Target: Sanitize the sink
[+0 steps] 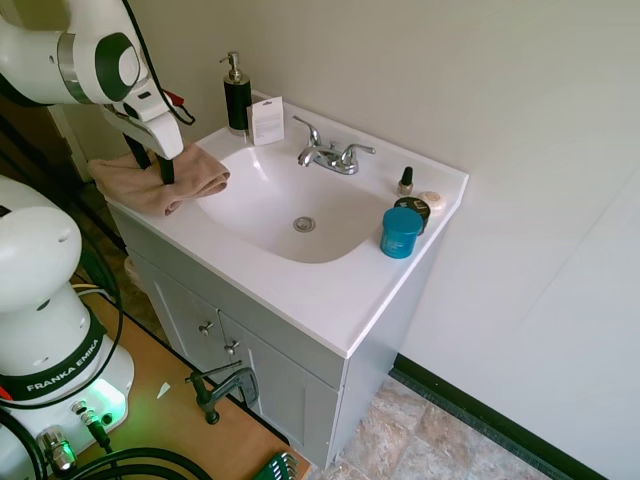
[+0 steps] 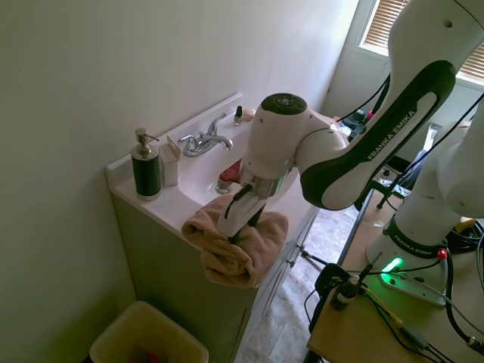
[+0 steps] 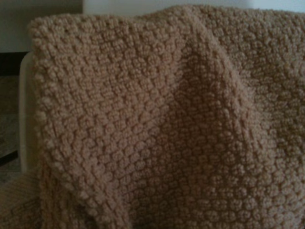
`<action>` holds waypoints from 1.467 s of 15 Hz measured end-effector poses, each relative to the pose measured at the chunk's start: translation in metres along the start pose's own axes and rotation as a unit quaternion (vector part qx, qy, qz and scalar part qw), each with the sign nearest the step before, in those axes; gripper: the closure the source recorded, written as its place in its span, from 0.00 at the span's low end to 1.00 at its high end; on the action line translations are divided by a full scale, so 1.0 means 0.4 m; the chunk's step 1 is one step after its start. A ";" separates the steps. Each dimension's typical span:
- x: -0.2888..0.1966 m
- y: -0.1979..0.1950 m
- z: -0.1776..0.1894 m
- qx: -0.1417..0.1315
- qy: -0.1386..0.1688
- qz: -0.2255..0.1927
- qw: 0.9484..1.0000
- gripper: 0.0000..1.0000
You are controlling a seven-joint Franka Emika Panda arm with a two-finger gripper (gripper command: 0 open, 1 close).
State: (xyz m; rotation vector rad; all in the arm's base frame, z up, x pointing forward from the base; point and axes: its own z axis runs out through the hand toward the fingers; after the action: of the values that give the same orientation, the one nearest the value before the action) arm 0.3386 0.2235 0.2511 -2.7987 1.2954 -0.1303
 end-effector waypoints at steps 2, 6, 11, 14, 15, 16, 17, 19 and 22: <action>0.010 0.003 0.000 -0.001 0.001 -0.001 1.000 1.00; 0.057 0.010 0.007 -0.002 0.003 0.016 1.000 1.00; 0.135 0.005 0.019 0.001 -0.009 0.089 0.996 1.00; 0.220 0.023 0.029 0.005 -0.038 0.155 0.987 1.00; 0.259 0.042 0.040 0.005 -0.050 0.174 0.984 1.00; 0.305 0.072 0.066 0.000 -0.063 0.192 0.979 1.00; 0.346 0.105 0.105 -0.008 -0.075 0.206 0.976 1.00; 0.411 0.141 0.167 -0.016 -0.097 0.225 0.969 1.00; 0.445 0.150 0.200 -0.024 -0.099 0.210 0.972 1.00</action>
State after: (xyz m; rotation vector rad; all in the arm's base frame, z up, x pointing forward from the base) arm 0.4159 0.0501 0.1761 -2.4214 1.8117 0.1957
